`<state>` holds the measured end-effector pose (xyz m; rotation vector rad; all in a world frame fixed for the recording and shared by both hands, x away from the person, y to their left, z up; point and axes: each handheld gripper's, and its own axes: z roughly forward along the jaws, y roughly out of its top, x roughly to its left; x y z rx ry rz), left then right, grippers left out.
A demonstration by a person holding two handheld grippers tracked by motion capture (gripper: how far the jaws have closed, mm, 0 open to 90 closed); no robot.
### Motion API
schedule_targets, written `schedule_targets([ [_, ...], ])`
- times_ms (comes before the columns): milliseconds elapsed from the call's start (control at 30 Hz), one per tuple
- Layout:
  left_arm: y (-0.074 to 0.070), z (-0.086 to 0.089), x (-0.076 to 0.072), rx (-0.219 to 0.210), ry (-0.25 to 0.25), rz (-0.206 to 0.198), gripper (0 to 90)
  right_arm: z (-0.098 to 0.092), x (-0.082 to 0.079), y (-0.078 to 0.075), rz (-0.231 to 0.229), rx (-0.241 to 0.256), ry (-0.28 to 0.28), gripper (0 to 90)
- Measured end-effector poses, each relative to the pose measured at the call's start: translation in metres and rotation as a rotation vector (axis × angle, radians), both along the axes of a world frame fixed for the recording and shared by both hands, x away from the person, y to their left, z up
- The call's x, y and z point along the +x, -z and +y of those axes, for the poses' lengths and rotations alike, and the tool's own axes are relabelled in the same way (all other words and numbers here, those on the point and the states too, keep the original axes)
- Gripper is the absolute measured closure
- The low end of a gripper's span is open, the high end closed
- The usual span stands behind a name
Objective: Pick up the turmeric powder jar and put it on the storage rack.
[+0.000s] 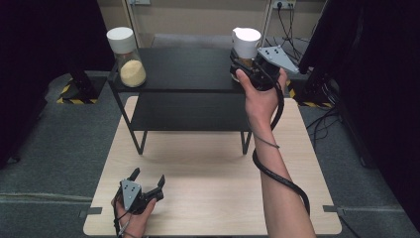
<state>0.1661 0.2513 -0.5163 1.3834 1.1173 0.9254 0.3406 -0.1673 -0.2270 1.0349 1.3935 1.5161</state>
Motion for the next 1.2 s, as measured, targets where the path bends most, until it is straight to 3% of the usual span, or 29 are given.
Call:
schedule_targets([
  [233, 0.000, 0.000, 0.000, -0.001, 0.000, 0.001, 6.8, -0.002, -0.002, -0.002, 0.007, 0.003, 0.002, 15.1],
  [333, 0.000, 0.000, 0.000, -0.003, 0.000, 0.000, 6.9, -0.003, -0.005, -0.005, 0.040, 0.001, -0.001, 11.2],
  [433, 0.000, 0.000, 0.000, 0.002, 0.001, 0.000, 6.8, -0.006, -0.009, -0.004, 0.041, -0.013, -0.003, 9.3],
  [500, 0.000, 0.000, 0.000, 0.003, 0.000, -0.001, 6.8, -0.010, -0.012, -0.003, 0.044, -0.007, -0.012, 8.7],
  [767, 0.000, -0.001, 0.000, 0.002, -0.002, 0.000, 6.9, -0.017, -0.027, 0.000, 0.025, -0.070, -0.034, 7.9],
  [1200, 0.000, 0.000, 0.000, -0.002, -0.005, 0.001, 6.8, -0.024, -0.043, 0.010, 0.026, -0.080, -0.073, 7.4],
])
